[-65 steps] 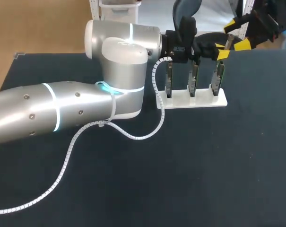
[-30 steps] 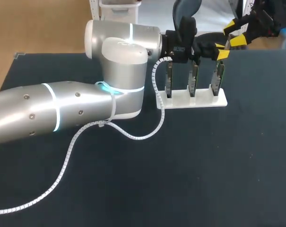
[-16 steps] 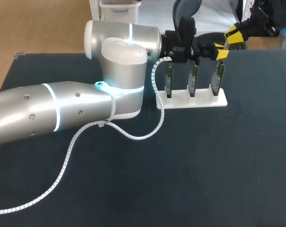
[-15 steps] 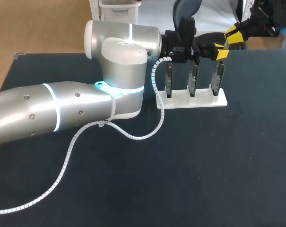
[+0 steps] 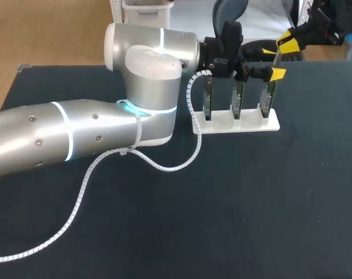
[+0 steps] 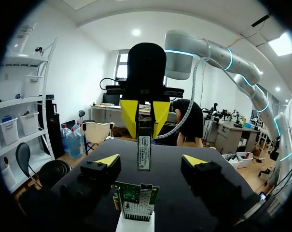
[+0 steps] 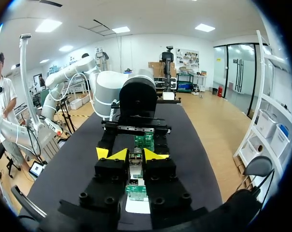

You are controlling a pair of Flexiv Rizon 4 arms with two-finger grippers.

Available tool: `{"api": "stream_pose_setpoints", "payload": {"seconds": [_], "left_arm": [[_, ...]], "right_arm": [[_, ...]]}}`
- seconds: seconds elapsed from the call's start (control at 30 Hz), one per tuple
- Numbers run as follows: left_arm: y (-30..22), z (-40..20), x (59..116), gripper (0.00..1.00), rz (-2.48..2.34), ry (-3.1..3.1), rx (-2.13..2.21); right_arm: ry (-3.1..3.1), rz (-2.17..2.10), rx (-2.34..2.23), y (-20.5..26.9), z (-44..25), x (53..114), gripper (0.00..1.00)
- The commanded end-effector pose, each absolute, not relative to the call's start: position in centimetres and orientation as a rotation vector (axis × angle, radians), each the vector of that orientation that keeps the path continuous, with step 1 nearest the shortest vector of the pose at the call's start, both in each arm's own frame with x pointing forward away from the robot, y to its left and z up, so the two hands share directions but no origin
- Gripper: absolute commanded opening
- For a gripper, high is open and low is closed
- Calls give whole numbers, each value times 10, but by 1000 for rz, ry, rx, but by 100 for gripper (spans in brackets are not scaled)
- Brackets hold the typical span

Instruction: Pick up the optical module with the left hand, and insert it into the network port with the right hand.

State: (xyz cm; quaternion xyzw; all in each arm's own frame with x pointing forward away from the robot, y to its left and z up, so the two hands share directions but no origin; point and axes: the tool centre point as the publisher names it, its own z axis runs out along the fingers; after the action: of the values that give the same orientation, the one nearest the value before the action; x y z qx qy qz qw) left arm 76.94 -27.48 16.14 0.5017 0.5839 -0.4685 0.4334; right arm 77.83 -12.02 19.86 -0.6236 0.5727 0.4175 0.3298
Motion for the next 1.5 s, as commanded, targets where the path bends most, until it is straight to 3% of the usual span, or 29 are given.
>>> {"api": "stream_pose_setpoints", "payload": {"seconds": [0.03, 1.5], "left_arm": [[-268, 166, 765, 100, -1140, 1488, 1285], [-246, 133, 759, 100, -955, 1703, 1537]], "right_arm": [[1494, 1086, -1632, -120, 199, 777, 0], [1496, 1082, -1619, -118, 198, 775, 0]]}}
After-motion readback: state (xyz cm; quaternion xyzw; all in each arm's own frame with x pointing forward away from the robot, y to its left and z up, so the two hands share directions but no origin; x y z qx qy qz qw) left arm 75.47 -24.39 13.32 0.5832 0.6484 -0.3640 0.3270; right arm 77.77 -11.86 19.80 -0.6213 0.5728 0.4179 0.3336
